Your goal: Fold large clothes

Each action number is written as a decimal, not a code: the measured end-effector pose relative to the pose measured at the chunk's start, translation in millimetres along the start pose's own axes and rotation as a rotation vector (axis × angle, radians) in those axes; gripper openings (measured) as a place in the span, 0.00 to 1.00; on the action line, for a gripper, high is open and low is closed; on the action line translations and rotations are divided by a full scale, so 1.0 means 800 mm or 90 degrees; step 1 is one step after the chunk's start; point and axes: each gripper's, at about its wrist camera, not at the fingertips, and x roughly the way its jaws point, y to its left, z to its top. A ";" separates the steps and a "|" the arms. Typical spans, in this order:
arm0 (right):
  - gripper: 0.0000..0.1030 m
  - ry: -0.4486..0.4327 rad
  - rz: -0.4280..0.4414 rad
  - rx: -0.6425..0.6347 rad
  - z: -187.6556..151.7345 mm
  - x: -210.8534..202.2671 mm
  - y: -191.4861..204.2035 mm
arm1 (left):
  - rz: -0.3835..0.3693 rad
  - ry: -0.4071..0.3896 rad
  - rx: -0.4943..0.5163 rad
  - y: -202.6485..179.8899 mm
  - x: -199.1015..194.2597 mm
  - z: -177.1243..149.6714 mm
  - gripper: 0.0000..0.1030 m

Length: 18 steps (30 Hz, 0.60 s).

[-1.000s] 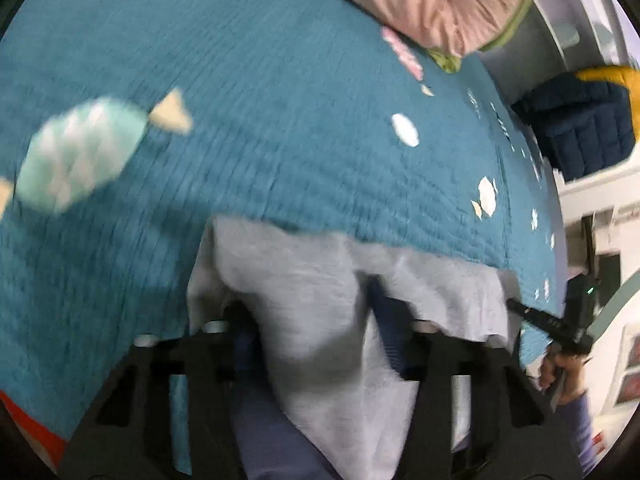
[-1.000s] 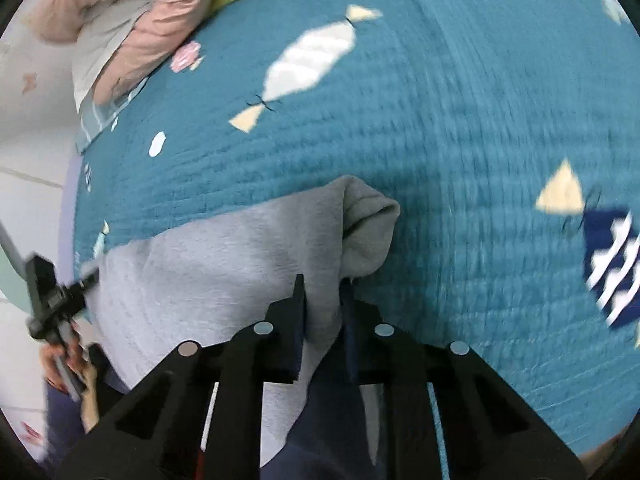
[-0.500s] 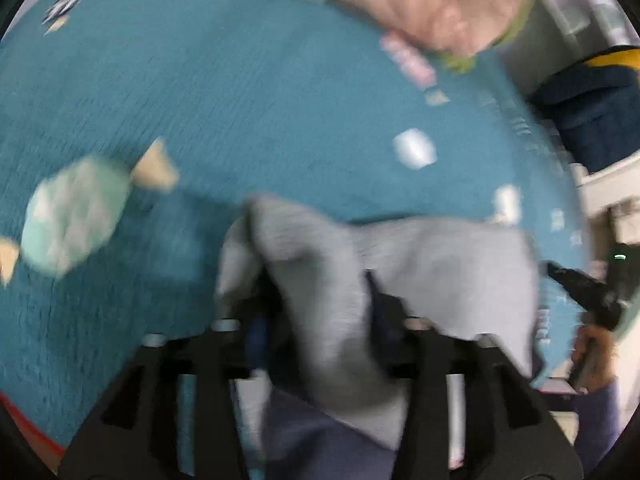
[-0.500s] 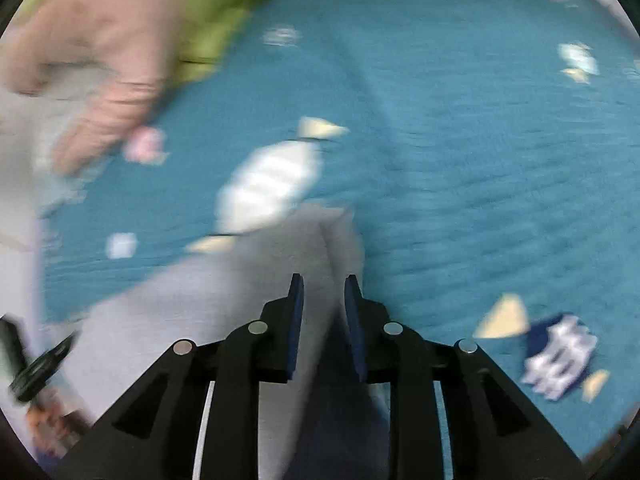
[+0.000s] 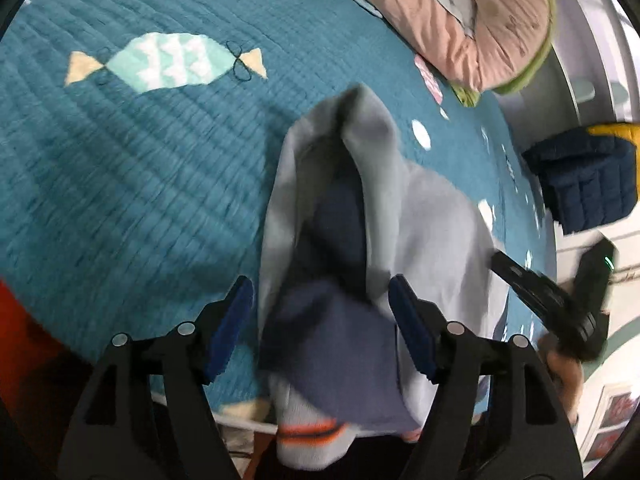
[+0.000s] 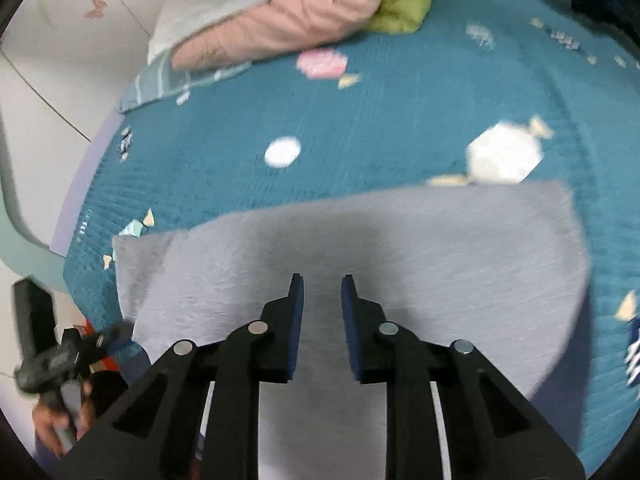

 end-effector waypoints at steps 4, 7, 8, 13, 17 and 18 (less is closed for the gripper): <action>0.16 0.015 0.035 0.063 -0.010 0.029 -0.029 | 0.010 0.039 0.019 0.005 0.009 -0.019 0.70; 0.17 0.012 0.029 0.057 -0.014 0.011 -0.027 | 0.015 0.061 0.022 0.005 0.023 -0.027 0.68; 0.21 0.009 0.028 0.056 -0.018 0.002 -0.028 | 0.013 0.056 0.034 0.003 0.022 -0.030 0.57; 0.21 0.004 0.034 0.047 -0.033 -0.024 -0.020 | 0.019 0.038 0.064 -0.005 0.001 -0.049 0.19; 0.21 0.005 0.047 0.037 -0.049 -0.035 0.003 | 0.026 0.036 0.078 -0.002 -0.031 -0.070 0.08; 0.21 0.010 0.043 0.032 -0.054 -0.035 0.006 | 0.020 0.047 0.073 0.003 -0.034 -0.077 0.08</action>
